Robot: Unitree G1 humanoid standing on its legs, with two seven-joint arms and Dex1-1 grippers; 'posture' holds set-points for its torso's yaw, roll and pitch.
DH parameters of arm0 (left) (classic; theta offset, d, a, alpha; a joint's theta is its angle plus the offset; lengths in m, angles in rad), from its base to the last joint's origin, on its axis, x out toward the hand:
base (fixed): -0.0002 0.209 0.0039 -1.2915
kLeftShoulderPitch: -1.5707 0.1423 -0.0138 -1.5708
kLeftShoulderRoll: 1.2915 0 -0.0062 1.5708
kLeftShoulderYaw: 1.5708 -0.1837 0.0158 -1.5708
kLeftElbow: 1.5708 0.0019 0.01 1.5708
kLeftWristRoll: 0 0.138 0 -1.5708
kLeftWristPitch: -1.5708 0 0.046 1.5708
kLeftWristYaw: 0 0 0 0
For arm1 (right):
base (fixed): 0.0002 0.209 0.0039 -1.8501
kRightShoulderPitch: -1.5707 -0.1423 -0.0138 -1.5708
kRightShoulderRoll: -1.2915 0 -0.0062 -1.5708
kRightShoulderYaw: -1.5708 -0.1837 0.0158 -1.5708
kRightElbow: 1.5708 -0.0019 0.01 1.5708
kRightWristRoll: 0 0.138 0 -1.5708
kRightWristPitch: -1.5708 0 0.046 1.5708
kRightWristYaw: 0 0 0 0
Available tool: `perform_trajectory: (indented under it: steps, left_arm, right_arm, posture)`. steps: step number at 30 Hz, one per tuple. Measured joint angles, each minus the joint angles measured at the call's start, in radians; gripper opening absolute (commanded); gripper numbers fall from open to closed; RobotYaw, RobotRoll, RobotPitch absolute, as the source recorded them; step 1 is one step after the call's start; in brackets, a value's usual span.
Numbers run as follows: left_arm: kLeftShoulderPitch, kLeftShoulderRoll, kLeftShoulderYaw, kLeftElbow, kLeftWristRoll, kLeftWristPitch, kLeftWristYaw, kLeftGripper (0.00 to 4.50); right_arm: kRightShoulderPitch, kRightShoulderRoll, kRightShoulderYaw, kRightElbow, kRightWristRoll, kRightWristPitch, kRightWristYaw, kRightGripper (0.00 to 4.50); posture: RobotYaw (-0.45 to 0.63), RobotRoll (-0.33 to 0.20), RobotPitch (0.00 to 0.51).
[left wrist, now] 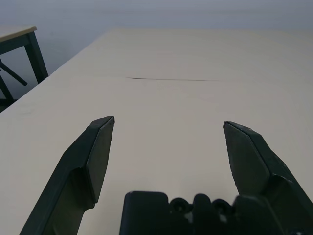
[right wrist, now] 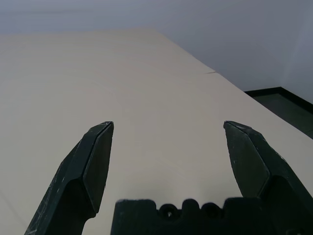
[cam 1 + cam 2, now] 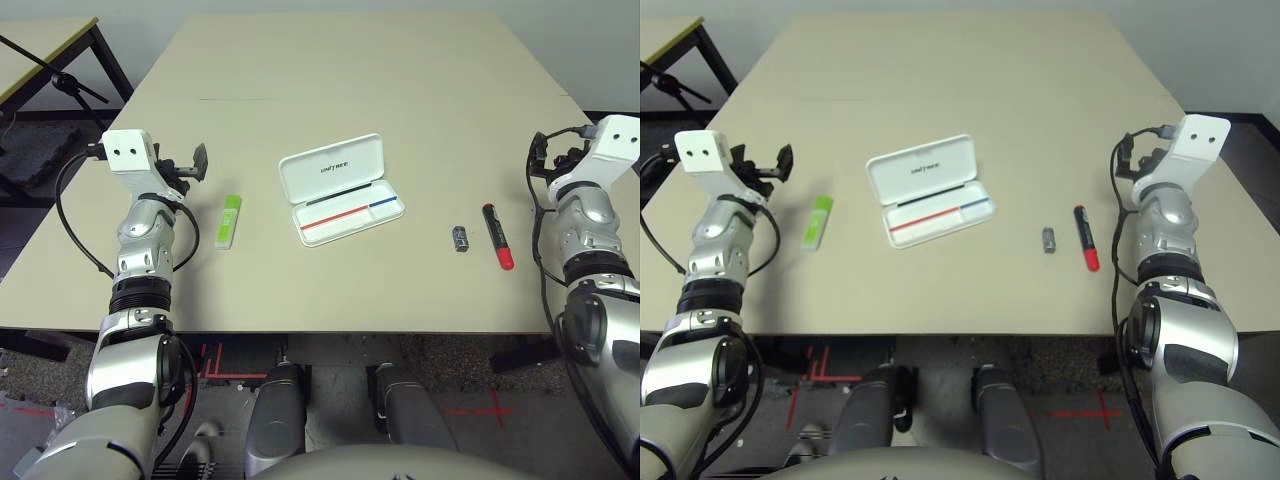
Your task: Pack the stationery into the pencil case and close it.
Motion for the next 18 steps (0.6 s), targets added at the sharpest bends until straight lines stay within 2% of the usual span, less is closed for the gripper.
perform_trajectory:
  steps: [7,18]
  left_arm:
    - [-0.001,0.0,-0.001,0.003,0.001,-0.003,0.0,4.5]
    - [0.029,-0.001,0.0,-0.048,-0.003,0.006,-0.014,4.5]
  right_arm:
    - [0.007,0.0,0.0,0.0,0.0,0.0,0.0,4.47]
    - [0.013,-0.008,0.0,-0.001,0.001,0.001,0.051,4.47]
  posture:
    - [-0.01,0.0,0.115]
    - [-0.01,0.0,0.111]
